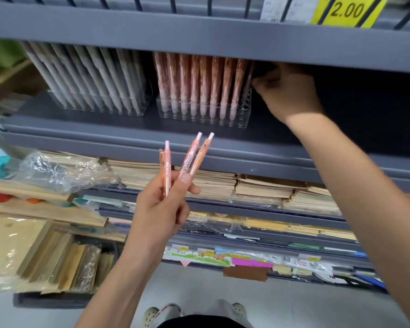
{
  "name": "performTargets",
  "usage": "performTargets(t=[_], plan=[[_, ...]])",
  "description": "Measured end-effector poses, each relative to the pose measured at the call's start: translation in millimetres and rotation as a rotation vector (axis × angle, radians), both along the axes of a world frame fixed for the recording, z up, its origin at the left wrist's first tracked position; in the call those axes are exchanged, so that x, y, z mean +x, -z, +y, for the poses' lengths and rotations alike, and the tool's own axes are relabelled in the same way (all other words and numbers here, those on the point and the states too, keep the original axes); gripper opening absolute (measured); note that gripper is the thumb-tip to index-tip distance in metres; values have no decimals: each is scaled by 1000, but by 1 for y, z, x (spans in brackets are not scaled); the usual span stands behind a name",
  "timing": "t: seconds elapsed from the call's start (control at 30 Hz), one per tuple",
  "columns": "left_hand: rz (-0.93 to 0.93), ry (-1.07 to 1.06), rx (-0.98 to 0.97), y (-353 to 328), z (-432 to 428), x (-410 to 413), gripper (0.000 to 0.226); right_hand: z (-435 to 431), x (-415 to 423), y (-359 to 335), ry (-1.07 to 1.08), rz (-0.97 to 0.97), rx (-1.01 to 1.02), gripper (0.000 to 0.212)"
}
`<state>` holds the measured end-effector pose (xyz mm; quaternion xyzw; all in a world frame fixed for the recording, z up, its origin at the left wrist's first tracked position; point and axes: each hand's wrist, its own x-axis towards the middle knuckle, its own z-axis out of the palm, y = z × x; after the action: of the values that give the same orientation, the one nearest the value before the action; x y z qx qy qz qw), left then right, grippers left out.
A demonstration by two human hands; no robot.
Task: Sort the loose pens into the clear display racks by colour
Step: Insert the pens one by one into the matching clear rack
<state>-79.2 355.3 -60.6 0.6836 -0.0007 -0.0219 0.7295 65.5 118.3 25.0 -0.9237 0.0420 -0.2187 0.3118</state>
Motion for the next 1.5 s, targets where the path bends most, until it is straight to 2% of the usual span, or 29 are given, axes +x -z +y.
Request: performTargets(t=[0.03, 0.07, 0.17, 0.27, 0.47, 0.6, 0.73, 0.87, 1.0, 1.03, 1.13, 1.17, 1.3, 1.4, 1.5], plan=[[-5, 4, -5, 0, 1, 2, 31, 1, -9, 3, 16, -38, 96, 10], [-11, 10, -12, 0, 1, 3, 32, 4, -21, 5, 12, -53, 222, 11], [-22, 37, -24, 0, 0, 8, 31, 24, -70, 14, -194, 88, 598, 12], [-12, 69, -19, 1, -5, 11, 29, 42, -102, 21, -384, 238, 577, 15], [-13, 94, -37, -2, -13, 12, 20, 45, -114, 17, -368, 285, 661, 12], [21, 51, -100, -4, -15, 13, 17, 30, -108, 2, -267, 111, 835, 12], [25, 40, -83, -3, -11, 10, 24, 7, -88, -12, -116, -257, 876, 10], [86, 29, -133, -3, -11, 7, 27, -7, -69, -7, -51, -449, 720, 13], [114, 27, -157, -2, -11, 5, 28, -3, -55, -4, -41, -417, 540, 19], [119, 29, -156, -2, -10, 4, 28, -1, -52, -4, -42, -387, 451, 19], [129, 46, -139, -2, -8, 2, 30, 2, -42, -7, 63, -244, -29, 31], [129, 58, -125, -1, -7, 1, 29, 4, -38, -10, 71, -200, -108, 34], [97, 91, -77, 0, -4, -3, 24, 12, -21, -19, 71, -70, -231, 39], [87, 105, -72, -1, -2, -5, 14, 17, -20, -20, 83, -87, -272, 45], [63, 101, -81, 0, 1, -5, 15, 22, -16, -21, 95, -73, -298, 45]])
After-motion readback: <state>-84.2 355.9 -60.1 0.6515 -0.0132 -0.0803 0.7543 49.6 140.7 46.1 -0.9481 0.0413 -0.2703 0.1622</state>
